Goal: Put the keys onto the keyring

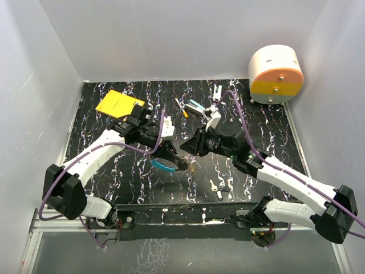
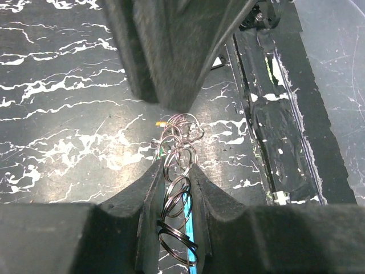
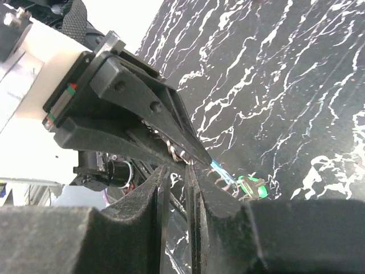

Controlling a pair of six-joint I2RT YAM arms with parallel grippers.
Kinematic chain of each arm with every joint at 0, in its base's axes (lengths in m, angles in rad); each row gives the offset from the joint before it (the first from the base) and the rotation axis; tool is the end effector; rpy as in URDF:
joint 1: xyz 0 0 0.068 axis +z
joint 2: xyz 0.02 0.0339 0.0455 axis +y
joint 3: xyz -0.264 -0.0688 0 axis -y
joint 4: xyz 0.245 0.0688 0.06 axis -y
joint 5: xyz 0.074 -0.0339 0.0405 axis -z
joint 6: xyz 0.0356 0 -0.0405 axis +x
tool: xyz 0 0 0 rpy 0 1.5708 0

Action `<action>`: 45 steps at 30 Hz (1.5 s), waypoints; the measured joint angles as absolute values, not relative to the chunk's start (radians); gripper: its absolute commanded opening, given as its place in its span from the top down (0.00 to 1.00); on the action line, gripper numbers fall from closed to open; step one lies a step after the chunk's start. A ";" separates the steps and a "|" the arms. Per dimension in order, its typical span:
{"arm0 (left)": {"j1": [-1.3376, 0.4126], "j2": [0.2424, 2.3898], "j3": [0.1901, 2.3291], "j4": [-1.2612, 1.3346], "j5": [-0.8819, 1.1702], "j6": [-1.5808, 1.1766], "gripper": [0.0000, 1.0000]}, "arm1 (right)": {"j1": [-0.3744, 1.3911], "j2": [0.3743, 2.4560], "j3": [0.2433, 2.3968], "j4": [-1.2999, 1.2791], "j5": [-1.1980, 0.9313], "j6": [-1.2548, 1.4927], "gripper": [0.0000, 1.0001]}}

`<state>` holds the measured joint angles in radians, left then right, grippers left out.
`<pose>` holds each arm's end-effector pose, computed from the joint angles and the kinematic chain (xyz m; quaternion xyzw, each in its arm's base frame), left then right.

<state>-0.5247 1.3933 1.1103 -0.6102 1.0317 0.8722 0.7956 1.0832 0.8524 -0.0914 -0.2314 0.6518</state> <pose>0.2298 -0.1683 0.2907 0.6531 0.5229 -0.4082 0.3652 0.1703 0.1854 0.3147 -0.1252 0.7990 0.4547 0.3731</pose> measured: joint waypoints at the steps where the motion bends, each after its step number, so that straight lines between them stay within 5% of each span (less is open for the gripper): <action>1: -0.518 1.391 1.110 -0.600 1.035 0.859 1.00 | 0.796 1.072 0.852 -0.105 -0.216 0.651 0.77; 6: -0.471 1.385 1.103 -0.529 1.067 0.766 1.00 | 0.796 0.976 0.832 -0.180 -0.086 0.657 0.74; 13: -0.434 1.357 1.064 -0.460 1.109 0.675 1.00 | 0.783 0.890 0.814 -0.350 0.098 0.713 0.47; 25: -0.422 1.314 1.007 -0.385 1.150 0.617 1.00 | 0.759 0.970 0.813 -0.722 0.178 0.902 0.67; 45: -0.414 1.286 0.886 -0.215 1.182 0.511 1.00 | 0.757 1.008 0.729 -1.002 0.169 1.117 0.64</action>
